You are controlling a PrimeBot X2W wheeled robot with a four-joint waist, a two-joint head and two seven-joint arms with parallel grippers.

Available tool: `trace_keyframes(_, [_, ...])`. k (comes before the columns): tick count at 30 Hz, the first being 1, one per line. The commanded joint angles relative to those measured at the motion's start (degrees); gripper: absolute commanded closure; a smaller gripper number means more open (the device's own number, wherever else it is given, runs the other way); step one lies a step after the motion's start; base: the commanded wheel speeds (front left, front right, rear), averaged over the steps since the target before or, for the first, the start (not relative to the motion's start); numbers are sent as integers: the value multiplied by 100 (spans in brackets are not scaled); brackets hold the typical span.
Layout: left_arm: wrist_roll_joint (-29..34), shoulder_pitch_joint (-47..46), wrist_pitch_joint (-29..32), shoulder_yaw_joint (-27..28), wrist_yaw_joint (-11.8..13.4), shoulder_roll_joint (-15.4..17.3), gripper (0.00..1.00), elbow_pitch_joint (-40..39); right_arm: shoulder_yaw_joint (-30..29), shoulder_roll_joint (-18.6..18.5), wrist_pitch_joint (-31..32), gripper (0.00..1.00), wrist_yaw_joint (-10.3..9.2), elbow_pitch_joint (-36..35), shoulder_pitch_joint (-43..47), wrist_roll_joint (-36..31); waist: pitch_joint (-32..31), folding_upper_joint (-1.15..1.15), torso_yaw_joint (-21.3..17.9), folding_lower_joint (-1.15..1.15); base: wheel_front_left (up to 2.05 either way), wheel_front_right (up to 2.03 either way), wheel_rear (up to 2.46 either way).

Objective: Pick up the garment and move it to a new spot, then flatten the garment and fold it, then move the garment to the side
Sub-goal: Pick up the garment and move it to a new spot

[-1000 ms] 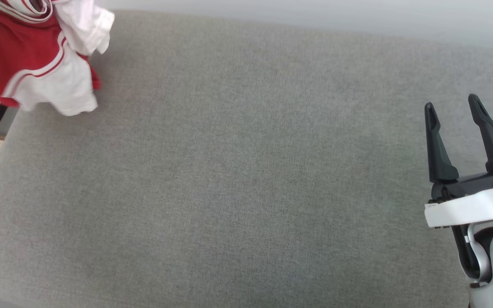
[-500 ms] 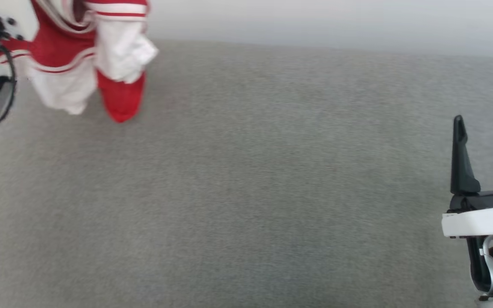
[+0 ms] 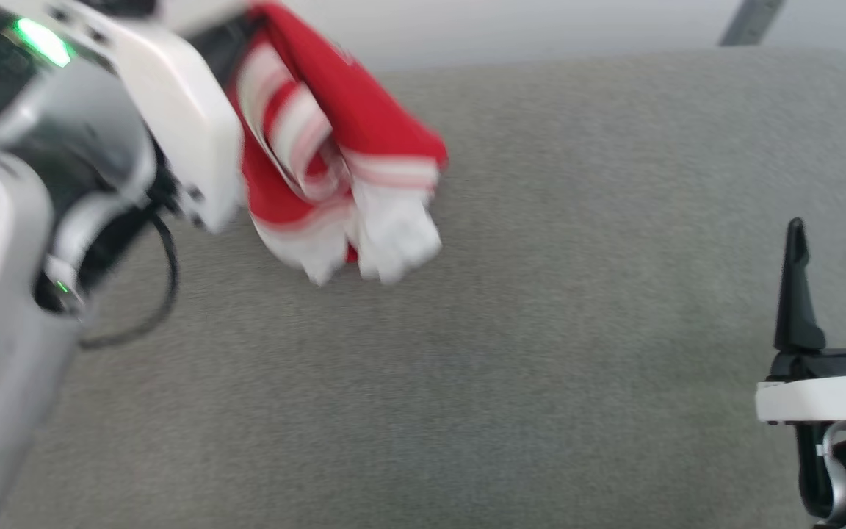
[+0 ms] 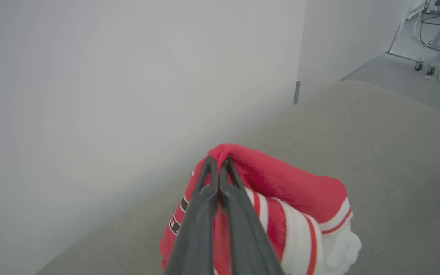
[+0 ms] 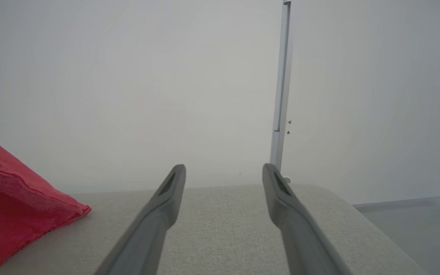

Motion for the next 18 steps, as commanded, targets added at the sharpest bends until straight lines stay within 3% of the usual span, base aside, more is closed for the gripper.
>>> trace_keyframes(1, [-122,202,157,-67,83,-1,100,-131,46,35,-46,0,-2,40,12,23,116,0,-227,0,0,0,0])
trace_keyframes(9, [-420,1181,888,-565,355,-9,100,-98,303,106,-155,0,-2,417,26,159,214,0,-597,0,0,0,0])
trace_keyframes(18, [-628,1827,900,-1060,151,-326,100,1284,597,119,-234,0,-2,795,-221,231,380,0,-792,0,0,0,0])
